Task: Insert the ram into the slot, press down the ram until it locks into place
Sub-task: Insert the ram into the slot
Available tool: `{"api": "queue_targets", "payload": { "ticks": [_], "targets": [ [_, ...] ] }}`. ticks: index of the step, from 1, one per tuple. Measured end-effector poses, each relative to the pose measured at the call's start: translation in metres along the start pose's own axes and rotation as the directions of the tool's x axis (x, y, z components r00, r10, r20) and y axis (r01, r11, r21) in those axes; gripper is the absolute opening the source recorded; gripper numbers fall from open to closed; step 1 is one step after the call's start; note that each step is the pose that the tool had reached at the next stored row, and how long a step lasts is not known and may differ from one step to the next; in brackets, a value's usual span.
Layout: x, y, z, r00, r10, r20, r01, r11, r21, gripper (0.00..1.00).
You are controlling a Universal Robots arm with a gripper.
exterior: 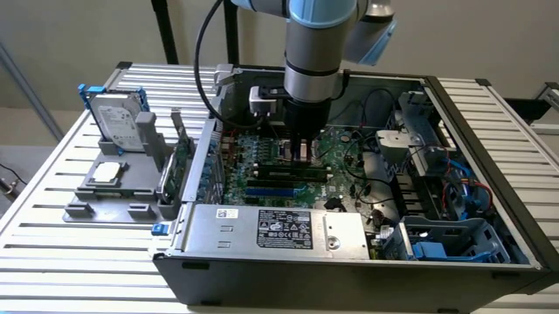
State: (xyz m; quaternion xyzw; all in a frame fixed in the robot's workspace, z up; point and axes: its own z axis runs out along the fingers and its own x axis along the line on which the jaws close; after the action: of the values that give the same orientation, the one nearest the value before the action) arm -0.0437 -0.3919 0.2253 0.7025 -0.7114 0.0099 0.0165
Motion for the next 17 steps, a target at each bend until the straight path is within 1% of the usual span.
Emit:
{"api": "queue_targets", "payload": {
  "ticks": [7,8,9,11,17],
  "targets": [
    [0.001,0.0035,-0.0190,1.0000,0.000,0.0075,0.000,1.0000,-0.0015,0.22],
    [0.001,0.0035,-0.0210,1.0000,0.000,0.0087,0.000,1.0000,-0.0017,0.19],
    [0.001,0.0036,-0.0219,0.9999,0.000,0.0104,0.000,1.0000,-0.0017,0.13],
    [0.001,0.0035,-0.0221,0.9999,0.000,0.0111,0.000,1.0000,-0.0016,0.11],
    [0.001,0.0035,-0.0221,0.9999,0.000,0.0112,0.000,1.0000,-0.0016,0.11]
  ]
}}
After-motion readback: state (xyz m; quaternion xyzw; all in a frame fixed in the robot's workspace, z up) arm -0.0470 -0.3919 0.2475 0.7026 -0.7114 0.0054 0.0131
